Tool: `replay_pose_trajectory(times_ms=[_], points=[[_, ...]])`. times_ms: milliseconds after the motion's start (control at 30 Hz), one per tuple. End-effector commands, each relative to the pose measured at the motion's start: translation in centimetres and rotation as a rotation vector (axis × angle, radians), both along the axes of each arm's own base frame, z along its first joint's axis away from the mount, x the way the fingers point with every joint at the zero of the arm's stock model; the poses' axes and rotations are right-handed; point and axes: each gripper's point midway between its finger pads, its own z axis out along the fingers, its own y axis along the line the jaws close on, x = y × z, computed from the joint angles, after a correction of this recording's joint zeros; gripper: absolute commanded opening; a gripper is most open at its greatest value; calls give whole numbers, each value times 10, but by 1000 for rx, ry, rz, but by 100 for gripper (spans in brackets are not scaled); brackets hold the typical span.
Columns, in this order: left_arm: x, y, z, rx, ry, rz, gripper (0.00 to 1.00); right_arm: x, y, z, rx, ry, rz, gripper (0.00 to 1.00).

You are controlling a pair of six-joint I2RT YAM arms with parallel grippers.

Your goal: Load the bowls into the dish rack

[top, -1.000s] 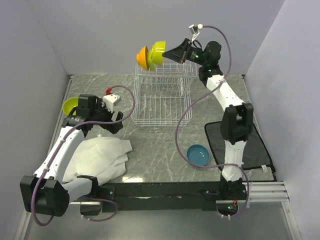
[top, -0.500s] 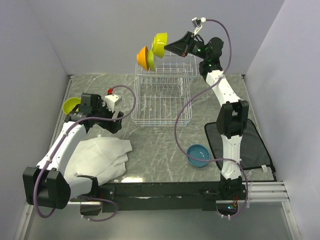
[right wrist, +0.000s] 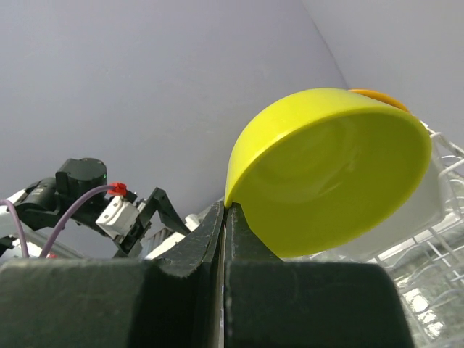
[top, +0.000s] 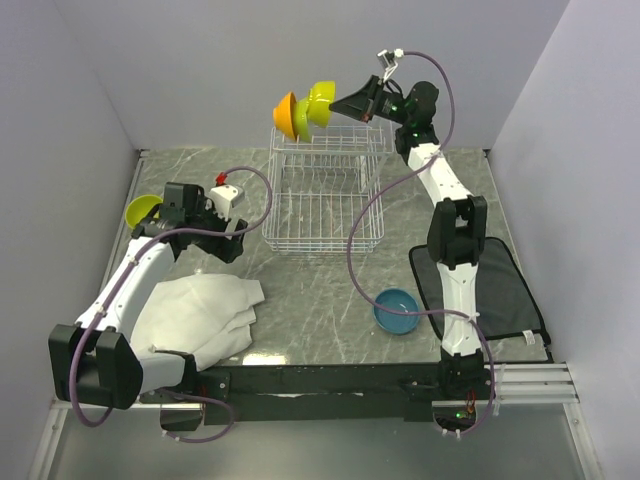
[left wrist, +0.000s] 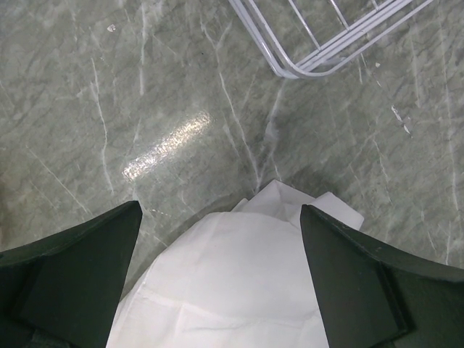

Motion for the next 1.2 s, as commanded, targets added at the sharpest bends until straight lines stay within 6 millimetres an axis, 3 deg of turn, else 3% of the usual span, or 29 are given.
replay_pose_trajectory(times_ms=[0, 233, 433, 567, 933, 1167], points=[[11, -1, 13, 6, -47, -9, 98, -2, -4, 23, 8, -107, -3, 0], [15, 0, 12, 16, -45, -3, 98, 2, -2, 7, -4, -70, 12, 0], [18, -2, 7, 5, -41, -2, 98, -6, -5, 8, 3, -74, 27, 0], [19, -5, 6, -6, -36, -6, 98, -2, -9, 6, -2, -67, 14, 0], [21, -6, 0, 8, -21, -12, 98, 7, -6, -22, -35, -8, 49, 0], [28, -11, 1, 18, -22, -23, 98, 12, -7, -23, -43, -16, 26, 1]])
